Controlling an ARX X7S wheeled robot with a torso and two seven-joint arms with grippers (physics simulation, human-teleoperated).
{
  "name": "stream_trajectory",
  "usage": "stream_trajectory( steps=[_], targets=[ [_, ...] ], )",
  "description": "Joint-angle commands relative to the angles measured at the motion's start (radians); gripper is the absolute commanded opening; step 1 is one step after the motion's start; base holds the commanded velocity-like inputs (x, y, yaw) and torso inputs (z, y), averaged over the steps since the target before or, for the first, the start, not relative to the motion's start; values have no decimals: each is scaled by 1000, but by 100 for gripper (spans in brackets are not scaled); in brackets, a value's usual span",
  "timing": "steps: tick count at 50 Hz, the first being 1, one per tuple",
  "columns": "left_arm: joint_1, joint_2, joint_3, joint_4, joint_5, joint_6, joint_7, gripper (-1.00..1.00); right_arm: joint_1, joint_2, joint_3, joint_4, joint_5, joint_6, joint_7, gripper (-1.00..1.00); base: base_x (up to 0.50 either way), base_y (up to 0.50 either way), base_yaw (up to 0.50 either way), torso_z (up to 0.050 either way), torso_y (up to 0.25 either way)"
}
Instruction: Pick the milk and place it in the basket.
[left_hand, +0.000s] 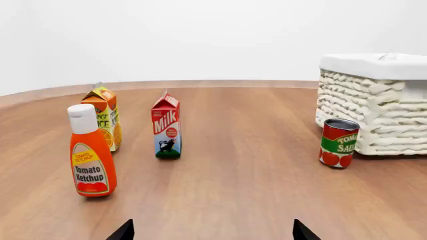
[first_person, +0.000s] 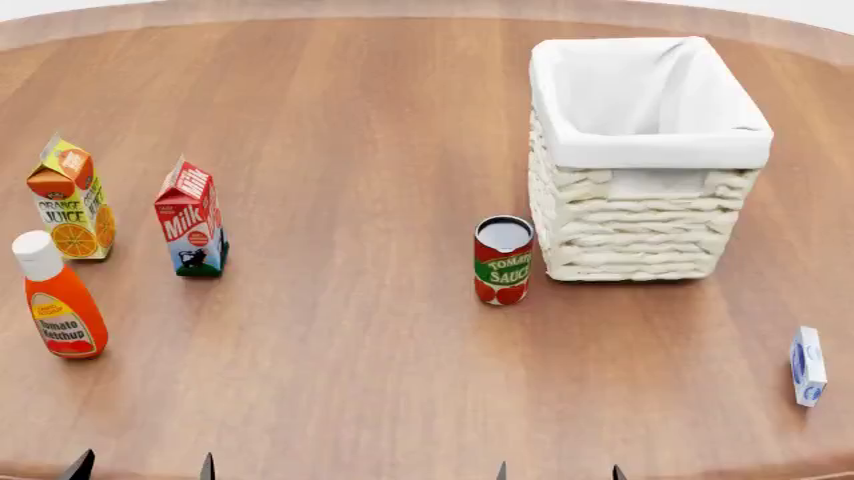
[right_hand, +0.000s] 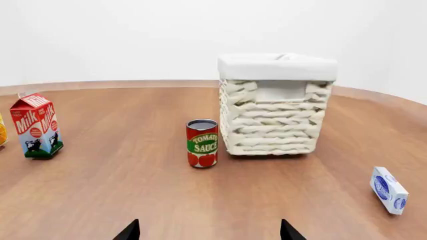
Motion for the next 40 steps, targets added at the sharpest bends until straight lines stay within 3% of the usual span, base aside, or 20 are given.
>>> stream_trajectory(
  steps=[1, 16, 20, 30, 37, 39, 40],
  targets=[
    [-4, -16, 19, -7, -15, -1, -19, 100, 2, 16, -19, -2, 11, 6, 23, 100, 0, 0, 0, 0, 0],
    [-20, -55, 65, -26, -48, -18, -69, 100, 15, 54, -73, 2, 24, 36, 83, 100, 0, 0, 0, 0, 0],
    [-37, -65, 73, 20, -65, -89, -67, 100, 24, 67, -72, -61, 56, 122, 75, 100, 0, 0, 0, 0, 0],
    [-224, -96, 69, 352, -159, -566, -70, 100, 188, 137, -33, -477, 181, 674, 66, 100, 0, 0, 0, 0, 0],
    [-441, -106, 25, 487, -261, -860, -79, 100, 416, 171, 12, -670, 260, 1053, 78, 100, 0, 0, 0, 0, 0],
    [-457, -106, 21, 501, -269, -882, -85, 100, 436, 174, 14, -683, 265, 1082, 82, 100, 0, 0, 0, 0, 0],
    [-526, -104, 3, 530, -294, -967, -94, 100, 518, 182, 17, -715, 275, 1189, 95, 100, 0, 0, 0, 0, 0]
  ],
)
